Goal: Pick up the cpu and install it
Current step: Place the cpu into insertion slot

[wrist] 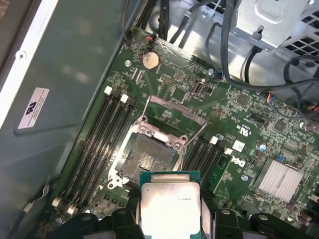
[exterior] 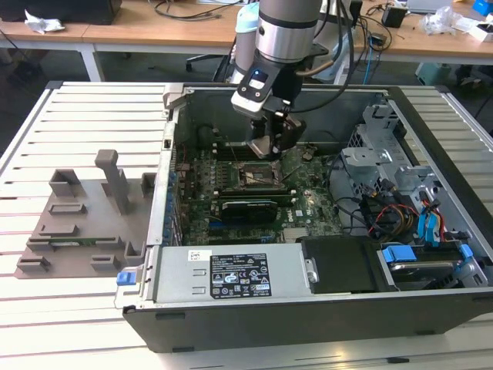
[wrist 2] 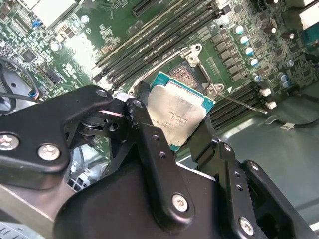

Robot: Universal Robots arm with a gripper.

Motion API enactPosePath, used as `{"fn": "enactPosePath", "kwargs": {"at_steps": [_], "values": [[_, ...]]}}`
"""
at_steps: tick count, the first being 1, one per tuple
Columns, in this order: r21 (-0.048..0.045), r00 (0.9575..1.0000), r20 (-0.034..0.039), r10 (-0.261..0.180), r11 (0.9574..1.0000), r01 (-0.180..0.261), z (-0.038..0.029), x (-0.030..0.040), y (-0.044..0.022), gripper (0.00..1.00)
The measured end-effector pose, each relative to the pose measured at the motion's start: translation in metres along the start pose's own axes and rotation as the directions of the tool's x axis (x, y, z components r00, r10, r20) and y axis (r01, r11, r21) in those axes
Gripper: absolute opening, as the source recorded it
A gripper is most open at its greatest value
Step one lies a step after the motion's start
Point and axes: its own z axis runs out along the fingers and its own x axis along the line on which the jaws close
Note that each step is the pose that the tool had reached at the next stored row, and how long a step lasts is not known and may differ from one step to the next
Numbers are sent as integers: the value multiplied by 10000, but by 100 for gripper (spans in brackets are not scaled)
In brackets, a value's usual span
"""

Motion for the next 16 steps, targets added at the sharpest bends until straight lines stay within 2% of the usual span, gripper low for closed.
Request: {"fn": "enactPosePath", "kwargs": {"at_steps": [6, 11, 16], "values": [[12, 9982, -27, 607, 9982, -607, 1, 0, 0, 55], [19, 9956, -40, 935, 9956, -935, 2, 0, 0, 55], [30, 9902, -60, 1396, 9902, -1396, 3, 0, 0, 55]]}}
